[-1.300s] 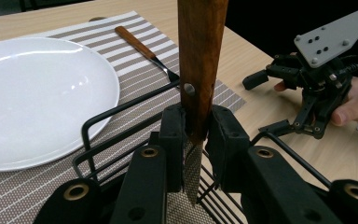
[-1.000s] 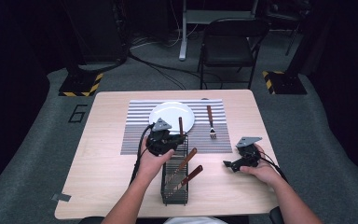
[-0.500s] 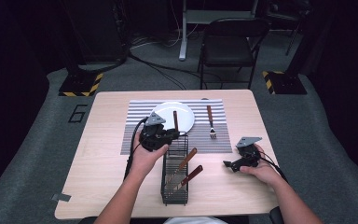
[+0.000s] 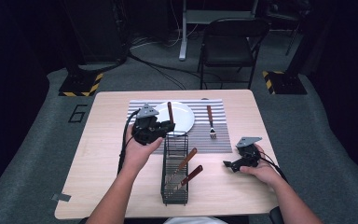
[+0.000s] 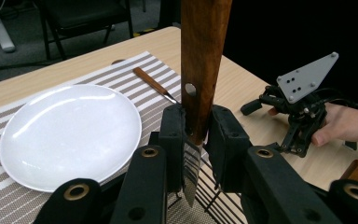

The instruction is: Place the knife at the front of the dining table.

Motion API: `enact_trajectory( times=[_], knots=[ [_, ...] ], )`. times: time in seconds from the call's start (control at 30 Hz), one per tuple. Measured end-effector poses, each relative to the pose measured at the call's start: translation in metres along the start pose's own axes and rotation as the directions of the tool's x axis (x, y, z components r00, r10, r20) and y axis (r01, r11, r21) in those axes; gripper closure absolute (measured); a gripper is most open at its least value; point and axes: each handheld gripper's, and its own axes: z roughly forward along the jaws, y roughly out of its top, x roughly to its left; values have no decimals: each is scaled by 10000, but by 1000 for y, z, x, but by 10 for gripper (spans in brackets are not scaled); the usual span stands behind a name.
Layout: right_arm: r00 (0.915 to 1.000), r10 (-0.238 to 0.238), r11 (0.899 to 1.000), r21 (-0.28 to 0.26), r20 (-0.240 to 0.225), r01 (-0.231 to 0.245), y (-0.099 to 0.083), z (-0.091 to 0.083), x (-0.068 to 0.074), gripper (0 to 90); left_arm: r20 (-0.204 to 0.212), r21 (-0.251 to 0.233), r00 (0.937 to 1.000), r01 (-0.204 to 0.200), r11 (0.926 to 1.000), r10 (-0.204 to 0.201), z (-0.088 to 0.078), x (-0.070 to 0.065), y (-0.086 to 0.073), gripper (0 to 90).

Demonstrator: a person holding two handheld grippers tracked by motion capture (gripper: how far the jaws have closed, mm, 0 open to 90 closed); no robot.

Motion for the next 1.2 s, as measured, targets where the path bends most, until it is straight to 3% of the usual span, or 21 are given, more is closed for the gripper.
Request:
enact_trajectory(
  times=[0.6,0.9,1.2],
  knots=[
    [10000,10,10000,-18,12,-10,0,0,0,0,-499,-320,9981,-369,9988,353,-30,4,27,763],
    [10000,8,10000,-31,23,-8,0,0,0,0,-898,-648,9959,-127,9978,68,-48,20,30,763],
    [10000,12,10000,-31,23,-12,0,0,0,0,-1286,-703,9914,139,9974,-228,-52,35,23,763]
  ],
)
